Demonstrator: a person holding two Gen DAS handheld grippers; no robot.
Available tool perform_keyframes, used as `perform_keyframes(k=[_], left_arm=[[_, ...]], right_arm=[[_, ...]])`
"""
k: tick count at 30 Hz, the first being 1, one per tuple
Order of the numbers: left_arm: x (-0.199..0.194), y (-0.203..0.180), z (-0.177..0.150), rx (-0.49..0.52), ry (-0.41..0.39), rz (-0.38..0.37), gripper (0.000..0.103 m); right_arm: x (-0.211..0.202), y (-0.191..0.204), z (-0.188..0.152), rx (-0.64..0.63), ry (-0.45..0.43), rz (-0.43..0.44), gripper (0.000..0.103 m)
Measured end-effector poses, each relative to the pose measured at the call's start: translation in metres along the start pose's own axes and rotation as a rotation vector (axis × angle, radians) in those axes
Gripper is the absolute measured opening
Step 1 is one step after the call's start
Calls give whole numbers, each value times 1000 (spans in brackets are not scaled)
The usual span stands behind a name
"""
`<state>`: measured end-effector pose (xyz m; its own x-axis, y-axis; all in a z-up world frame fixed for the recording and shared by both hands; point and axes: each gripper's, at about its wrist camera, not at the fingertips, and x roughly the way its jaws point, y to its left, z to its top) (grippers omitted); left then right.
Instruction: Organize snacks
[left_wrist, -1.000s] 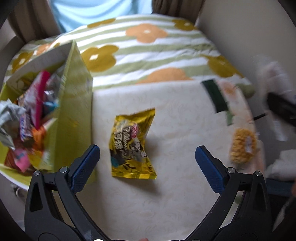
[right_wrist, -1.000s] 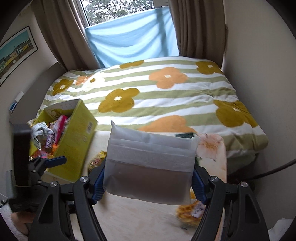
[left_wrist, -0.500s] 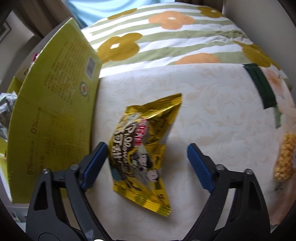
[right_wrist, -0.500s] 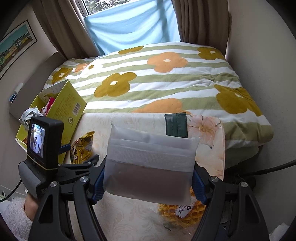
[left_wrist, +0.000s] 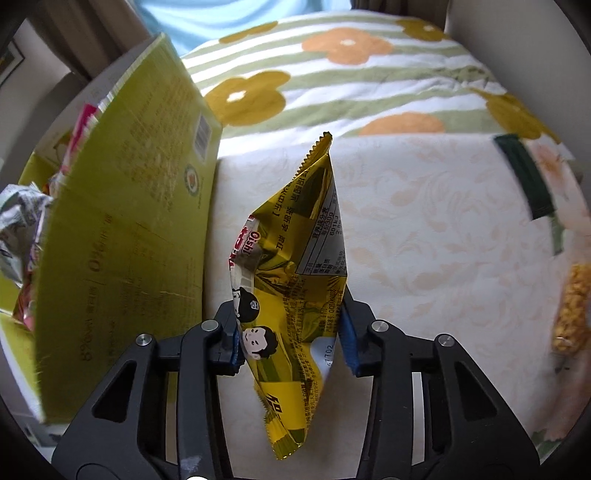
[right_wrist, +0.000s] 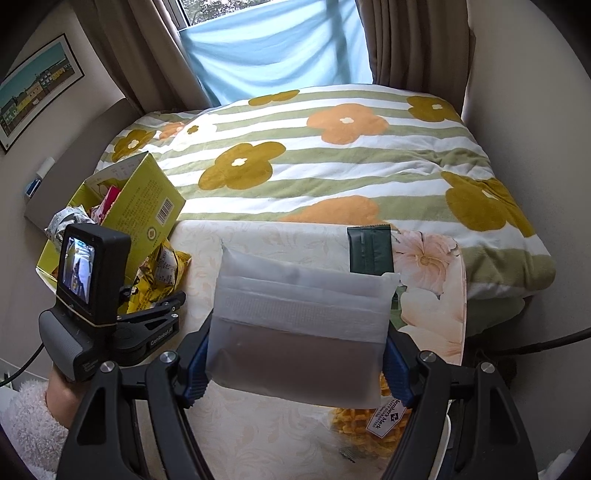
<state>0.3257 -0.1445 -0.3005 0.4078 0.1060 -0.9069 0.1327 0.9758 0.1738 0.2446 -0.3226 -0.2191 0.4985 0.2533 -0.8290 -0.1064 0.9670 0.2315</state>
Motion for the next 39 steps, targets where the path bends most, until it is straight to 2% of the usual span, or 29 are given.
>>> perform_keyframes(k=[10,13,20,29,35,39], left_arm=[[-96,21,24,-34,-150,-141,36],[-119,46,35,-54,-179,-173,36],[-157,122,50,-103,-251,-158,36],[-151,250,69,-145,-255,-120,36],[-115,324,78,-142,-215,-114,36],[-87,350,86,-124,-170,-124,37]], right_arm=[[-33,23,18,-20,-73,-12,72],[-43,36,29,-30,-89,4,72],[-56,94,58,-99,-140,34,72],[-28,199,92,-143,-163,109,72],[12,264,107,-153,-145,127,72],[36,287,109,-128,-113,134,72]])
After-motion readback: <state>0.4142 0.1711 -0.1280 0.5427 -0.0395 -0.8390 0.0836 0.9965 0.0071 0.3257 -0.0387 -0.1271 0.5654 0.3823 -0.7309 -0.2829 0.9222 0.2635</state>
